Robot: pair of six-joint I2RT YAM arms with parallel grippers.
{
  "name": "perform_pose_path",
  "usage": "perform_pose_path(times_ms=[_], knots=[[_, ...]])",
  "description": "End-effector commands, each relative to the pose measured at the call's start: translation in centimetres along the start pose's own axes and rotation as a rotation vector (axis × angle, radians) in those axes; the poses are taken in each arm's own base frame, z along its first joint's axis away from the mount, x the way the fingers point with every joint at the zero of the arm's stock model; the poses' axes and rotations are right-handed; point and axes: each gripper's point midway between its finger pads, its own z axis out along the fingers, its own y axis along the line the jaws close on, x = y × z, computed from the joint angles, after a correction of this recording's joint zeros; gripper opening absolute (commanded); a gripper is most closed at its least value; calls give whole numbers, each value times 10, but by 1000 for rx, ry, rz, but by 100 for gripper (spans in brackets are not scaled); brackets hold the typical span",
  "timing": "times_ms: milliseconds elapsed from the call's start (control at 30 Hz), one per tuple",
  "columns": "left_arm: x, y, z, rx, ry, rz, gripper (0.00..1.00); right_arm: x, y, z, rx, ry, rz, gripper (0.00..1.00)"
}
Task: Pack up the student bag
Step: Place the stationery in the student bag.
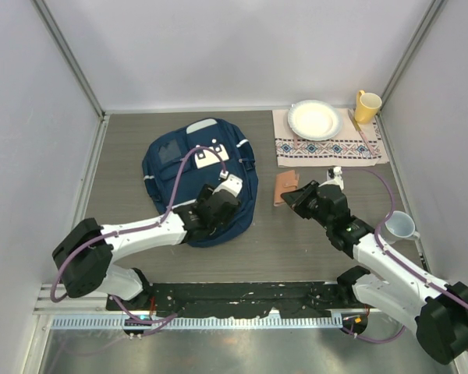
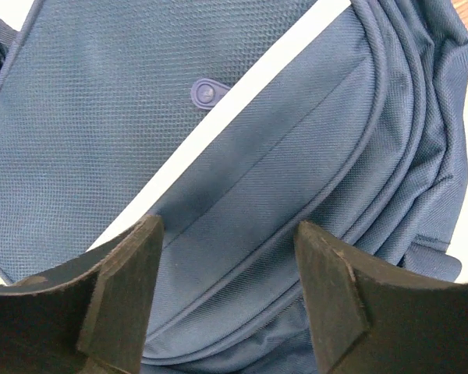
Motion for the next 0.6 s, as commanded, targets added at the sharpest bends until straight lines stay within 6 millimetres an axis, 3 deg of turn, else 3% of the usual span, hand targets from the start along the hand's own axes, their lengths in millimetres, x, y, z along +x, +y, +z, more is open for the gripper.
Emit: perform_pose_path(times_ms=[0,167,433,567], knots=[[-22,18,4,-140,-57,-31,67,-16,28,-2,-91,-45,12,4],[-36,21,-4,-131,-111,-78,43,-16,28,-3,-92,-42,11,4],[-56,23,-26,-59,-191,-129,28,-13,24,0,-81,-30,5,4],[-64,25,-33,-46,-212,-141,6,-11,26,1,-94,-18,9,4]])
